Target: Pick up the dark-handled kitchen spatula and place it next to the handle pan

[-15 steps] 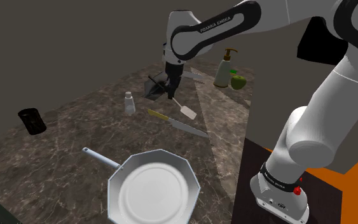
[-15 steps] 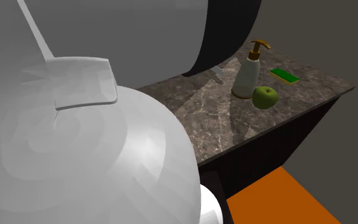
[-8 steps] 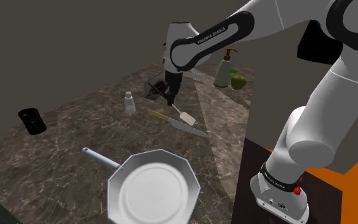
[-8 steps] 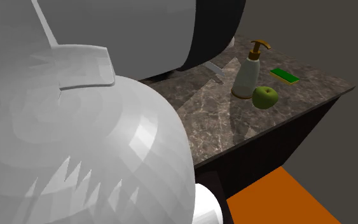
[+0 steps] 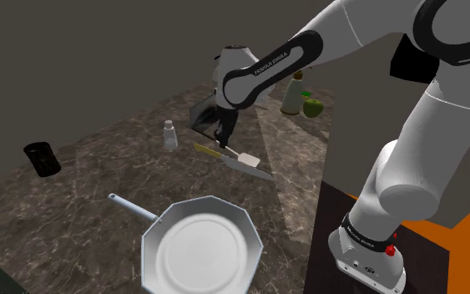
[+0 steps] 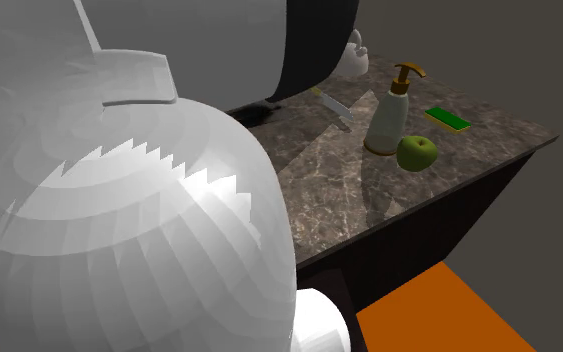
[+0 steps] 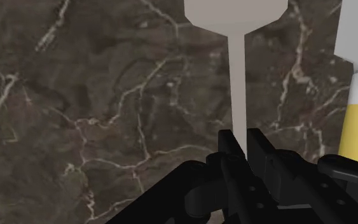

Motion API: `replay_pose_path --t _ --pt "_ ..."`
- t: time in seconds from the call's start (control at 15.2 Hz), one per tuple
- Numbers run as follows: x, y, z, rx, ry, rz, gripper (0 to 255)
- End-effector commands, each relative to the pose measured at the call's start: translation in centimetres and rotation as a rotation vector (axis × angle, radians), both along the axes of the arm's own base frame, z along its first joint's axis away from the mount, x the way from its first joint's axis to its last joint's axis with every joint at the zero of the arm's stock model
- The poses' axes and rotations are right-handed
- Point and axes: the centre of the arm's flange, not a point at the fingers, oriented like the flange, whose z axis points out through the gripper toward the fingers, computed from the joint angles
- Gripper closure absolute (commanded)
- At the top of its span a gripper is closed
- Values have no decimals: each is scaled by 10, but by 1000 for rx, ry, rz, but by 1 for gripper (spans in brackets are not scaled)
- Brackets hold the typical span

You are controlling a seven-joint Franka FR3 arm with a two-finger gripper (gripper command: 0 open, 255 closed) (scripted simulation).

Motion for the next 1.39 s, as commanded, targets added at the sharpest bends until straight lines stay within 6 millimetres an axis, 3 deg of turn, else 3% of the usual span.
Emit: replay_pose_path --t 0.0,0.53,0.59,0.92,1.19,1.32 --pt "0 1 -12 0 0 0 255" --pt "0 1 -12 0 0 0 255" --pt "0 1 -12 0 0 0 0" --pt "0 1 -12 0 0 0 0" --pt "-3 0 38 0 0 0 0" --pt "-3 0 38 0 0 0 0"
